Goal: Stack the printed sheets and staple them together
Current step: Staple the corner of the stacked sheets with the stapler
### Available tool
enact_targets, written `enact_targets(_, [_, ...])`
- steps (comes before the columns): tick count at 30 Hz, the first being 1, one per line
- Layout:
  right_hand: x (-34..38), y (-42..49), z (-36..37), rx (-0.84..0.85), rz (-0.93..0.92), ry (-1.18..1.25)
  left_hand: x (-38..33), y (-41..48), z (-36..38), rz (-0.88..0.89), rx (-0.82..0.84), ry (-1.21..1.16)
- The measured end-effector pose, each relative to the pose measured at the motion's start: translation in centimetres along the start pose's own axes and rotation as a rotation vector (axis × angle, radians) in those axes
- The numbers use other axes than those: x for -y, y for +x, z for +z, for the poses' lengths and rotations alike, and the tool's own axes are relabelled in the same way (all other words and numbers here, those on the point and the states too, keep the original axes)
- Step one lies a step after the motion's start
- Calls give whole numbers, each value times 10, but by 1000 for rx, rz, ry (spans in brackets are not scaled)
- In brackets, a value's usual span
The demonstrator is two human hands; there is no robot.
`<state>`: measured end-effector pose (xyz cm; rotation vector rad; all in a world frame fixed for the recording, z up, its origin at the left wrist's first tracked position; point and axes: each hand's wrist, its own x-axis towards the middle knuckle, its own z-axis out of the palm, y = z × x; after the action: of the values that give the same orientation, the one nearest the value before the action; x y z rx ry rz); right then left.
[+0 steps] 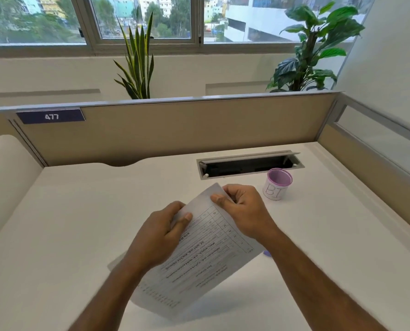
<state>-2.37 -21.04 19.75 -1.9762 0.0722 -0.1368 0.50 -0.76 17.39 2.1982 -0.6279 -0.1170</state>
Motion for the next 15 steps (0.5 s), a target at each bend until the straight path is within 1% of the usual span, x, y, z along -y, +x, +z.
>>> enact_targets(3, [-4,-2,5,8,37,31,-14,4,9,52,-107,61])
enact_targets(7, [-7,-6,8,-1,55,71,-23,9,23,21,-183,108])
enact_targets(10, [-13,-9,9,-2,89,122,-23,9,30,8,-186,126])
enact_targets(13, [-25,-10,7,8,137,204,-21,9,32,-4,-144,105])
enact_targets(15, [-37,-8,-3,-47,158,285,-19,9,31,-11,-113,87])
